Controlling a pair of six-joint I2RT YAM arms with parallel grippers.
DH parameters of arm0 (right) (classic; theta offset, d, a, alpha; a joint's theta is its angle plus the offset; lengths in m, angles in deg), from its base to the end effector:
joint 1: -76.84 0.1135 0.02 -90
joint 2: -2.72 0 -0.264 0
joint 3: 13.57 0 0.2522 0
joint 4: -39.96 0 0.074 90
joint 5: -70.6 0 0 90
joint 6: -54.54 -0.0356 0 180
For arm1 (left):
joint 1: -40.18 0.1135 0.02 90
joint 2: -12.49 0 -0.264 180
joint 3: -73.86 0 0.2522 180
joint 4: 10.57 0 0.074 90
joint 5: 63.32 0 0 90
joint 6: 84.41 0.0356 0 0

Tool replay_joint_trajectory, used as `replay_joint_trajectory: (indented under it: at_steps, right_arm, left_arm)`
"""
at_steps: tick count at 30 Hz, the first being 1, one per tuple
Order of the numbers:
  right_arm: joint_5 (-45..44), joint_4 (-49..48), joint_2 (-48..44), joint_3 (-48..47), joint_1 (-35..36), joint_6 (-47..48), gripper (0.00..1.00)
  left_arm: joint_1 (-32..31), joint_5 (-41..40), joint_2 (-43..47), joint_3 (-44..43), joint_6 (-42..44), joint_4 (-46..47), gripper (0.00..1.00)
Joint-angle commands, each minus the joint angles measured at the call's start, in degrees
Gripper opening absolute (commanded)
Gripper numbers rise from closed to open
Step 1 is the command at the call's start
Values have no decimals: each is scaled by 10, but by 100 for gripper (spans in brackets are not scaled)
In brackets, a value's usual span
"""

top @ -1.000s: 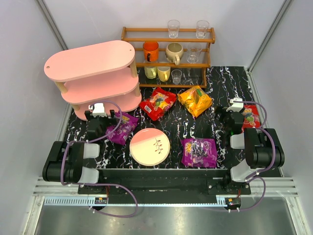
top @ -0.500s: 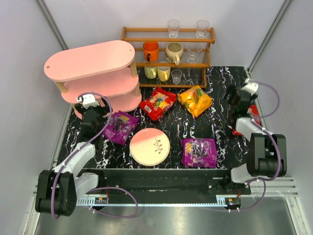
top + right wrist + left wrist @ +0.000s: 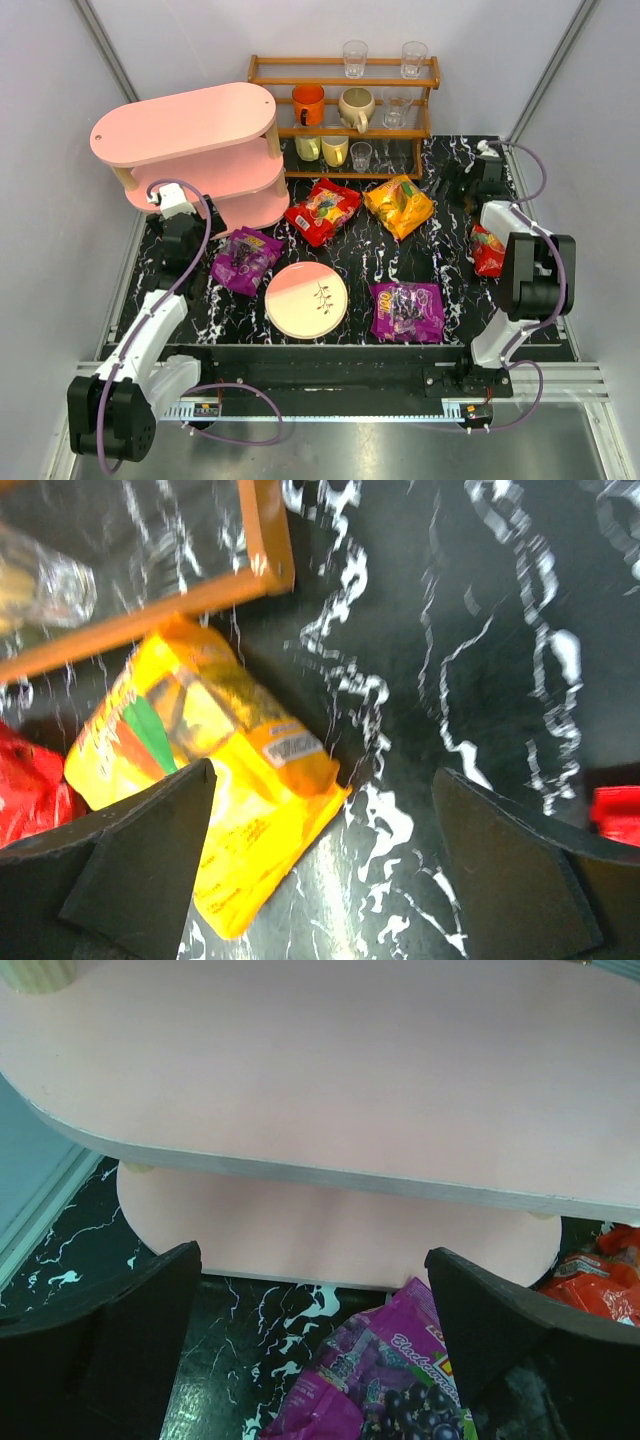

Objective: Place and organize the candy bags onto the shelf

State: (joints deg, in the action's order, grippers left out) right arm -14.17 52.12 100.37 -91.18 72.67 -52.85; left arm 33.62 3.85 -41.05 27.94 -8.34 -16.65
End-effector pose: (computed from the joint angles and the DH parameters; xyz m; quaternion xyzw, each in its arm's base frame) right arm 0.3839 -0.0247 0.2304 0.1419 0.8632 0.0953 0.4750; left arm 0.2170 -0.0111 0.2671 -0.1715 0.7614 0.0455 0.6235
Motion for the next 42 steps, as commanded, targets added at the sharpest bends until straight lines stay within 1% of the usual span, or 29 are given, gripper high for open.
replay_joint_trajectory:
  at_steps: [1,2,5,10,12,13,15,16,17,20,21,23,24,27,28,30,31,32,33,34,35,36,37,39,40,42]
  right_arm:
    - [125,21,21,-2,0,-10,100]
    - [134,-13,25,3,0,-14,100]
    - [174,-28,47,1,0,-20,100]
    - [210,-56,78,-5,0,-34,100]
    - [215,-54,88,-12,0,-35,96]
    - [227,-53,98,-17,0,-35,90]
    - [245,-48,107,-22,0,-33,48]
    - [270,-49,112,-25,0,-27,18]
    - [279,-50,112,-24,0,-27,0]
    - [296,-81,78,1,0,-48,0]
    - [300,-91,39,11,0,-57,0]
    - [311,-111,-7,36,0,-63,0]
    - [320,-117,-51,42,0,-68,0]
    - [397,-117,-110,40,0,-64,0]
    - [461,-125,-119,37,0,-64,0]
    - [520,-158,-145,41,4,-90,0]
    - [573,-224,-153,46,7,-105,0]
    - [595,-257,-161,51,11,-123,0]
    - [614,-289,-170,54,20,-161,0]
    - [652,-345,-173,52,24,-180,0]
    - [673,-366,-173,47,29,-199,0]
    - [694,-387,-171,36,38,-241,0]
    - [730,-438,-169,29,56,-264,0]
    - [755,-479,-163,6,72,-322,0]
    - [761,-493,-162,-3,90,-333,0]
    - [742,-474,-161,-34,102,-327,0]
  left_arm:
    - [1,16,-2,-39,1,-24,99]
    - [1,16,-12,-46,1,-38,99]
    - [1,25,-23,-62,2,-57,99]
    - [0,27,-9,-50,5,-47,99]
    - [0,30,-6,-55,7,-48,99]
    - [1,31,-6,-56,11,-50,99]
    - [1,29,-6,-62,12,-56,99]
    - [1,29,-4,-62,12,-57,99]
    - [1,30,-3,-62,12,-57,99]
    - [1,37,3,-62,8,-64,99]
    - [0,38,5,-61,8,-67,99]
    - [0,45,12,-62,8,-72,99]
    - [1,47,15,-63,8,-74,99]
    - [1,65,21,-70,6,-75,99]
    - [1,71,22,-72,2,-89,99]
    - [0,89,23,-78,0,-94,99]
    - [1,95,24,-79,0,-94,99]
    - [1,102,26,-79,0,-96,99]
    - [1,111,26,-79,0,-96,99]
    - [1,114,27,-79,0,-97,99]
    - [1,118,29,-77,0,-96,99]
    - [1,123,29,-77,0,-95,99]
    - [1,125,30,-75,0,-94,99]
    - [1,128,33,-73,0,-94,99]
    - [0,129,35,-72,0,-94,99]
    - [1,130,41,-69,0,-94,99]
